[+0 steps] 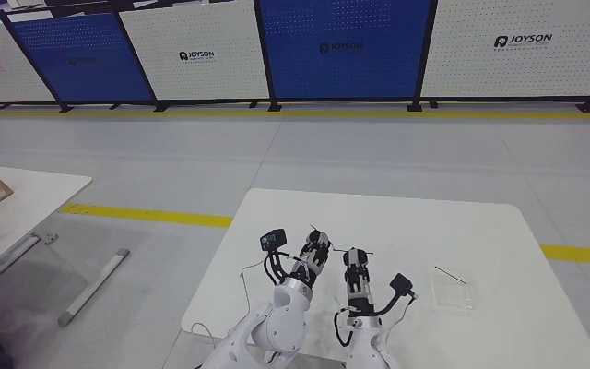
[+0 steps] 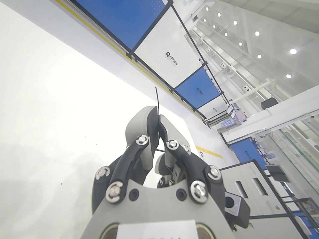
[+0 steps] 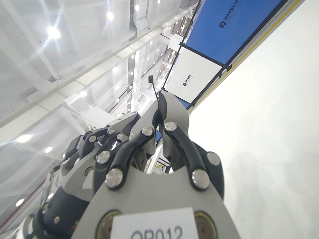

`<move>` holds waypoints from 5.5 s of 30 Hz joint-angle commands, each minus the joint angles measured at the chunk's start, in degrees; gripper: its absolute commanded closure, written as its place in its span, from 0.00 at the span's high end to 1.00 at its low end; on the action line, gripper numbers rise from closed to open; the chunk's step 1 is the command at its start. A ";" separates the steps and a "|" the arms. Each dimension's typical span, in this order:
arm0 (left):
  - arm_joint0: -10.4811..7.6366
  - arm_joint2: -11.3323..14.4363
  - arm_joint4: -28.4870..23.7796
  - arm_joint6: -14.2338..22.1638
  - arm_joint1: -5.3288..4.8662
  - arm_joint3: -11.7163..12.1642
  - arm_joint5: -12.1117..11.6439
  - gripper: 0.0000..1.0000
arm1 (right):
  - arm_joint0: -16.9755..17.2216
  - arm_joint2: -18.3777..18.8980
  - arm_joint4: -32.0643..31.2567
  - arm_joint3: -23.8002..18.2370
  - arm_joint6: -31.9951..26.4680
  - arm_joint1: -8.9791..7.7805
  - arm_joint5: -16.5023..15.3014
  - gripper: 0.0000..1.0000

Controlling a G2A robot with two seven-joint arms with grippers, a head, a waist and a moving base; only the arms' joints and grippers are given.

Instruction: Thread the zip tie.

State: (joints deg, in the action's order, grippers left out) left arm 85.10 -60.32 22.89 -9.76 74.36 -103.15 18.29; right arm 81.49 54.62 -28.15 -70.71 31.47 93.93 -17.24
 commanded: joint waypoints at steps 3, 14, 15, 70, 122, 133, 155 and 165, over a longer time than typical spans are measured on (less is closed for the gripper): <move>0.00 0.00 0.00 0.00 0.00 0.00 0.00 0.00 | -0.14 0.18 1.99 0.43 0.21 0.26 -0.78 0.00; 0.00 0.00 0.00 0.00 0.00 0.00 0.00 0.00 | -0.14 0.23 2.03 0.48 0.17 0.26 -0.92 0.00; 0.00 0.00 0.00 0.00 0.00 0.00 0.00 0.00 | -0.14 0.23 2.03 0.48 0.17 0.26 -0.92 0.00; 0.34 0.62 3.20 -2.63 1.26 1.31 -2.89 0.00 | 2.40 1.83 1.47 -3.93 -0.85 -1.14 -1.50 0.00; 0.34 0.62 3.20 -2.63 1.26 1.31 -2.89 0.00 | 1.38 1.73 1.37 -2.32 -1.90 0.14 0.02 0.00; 0.34 0.62 3.20 -2.63 1.26 1.31 -2.89 0.00 | 1.95 2.08 1.12 -2.64 -1.30 0.22 -0.66 0.00; 0.34 0.62 3.20 -2.63 1.26 1.31 -2.89 0.00 | 2.15 2.35 0.61 -2.87 -1.25 0.48 -0.88 0.00; 0.34 0.62 3.20 -2.63 1.26 1.31 -2.89 0.00 | 2.02 2.51 0.64 -2.61 -1.28 0.63 -0.29 0.00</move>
State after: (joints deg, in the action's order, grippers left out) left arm 85.45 -59.70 26.09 -12.40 75.62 -101.84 15.40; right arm 83.51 57.12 -27.50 -73.32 30.20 94.55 -17.56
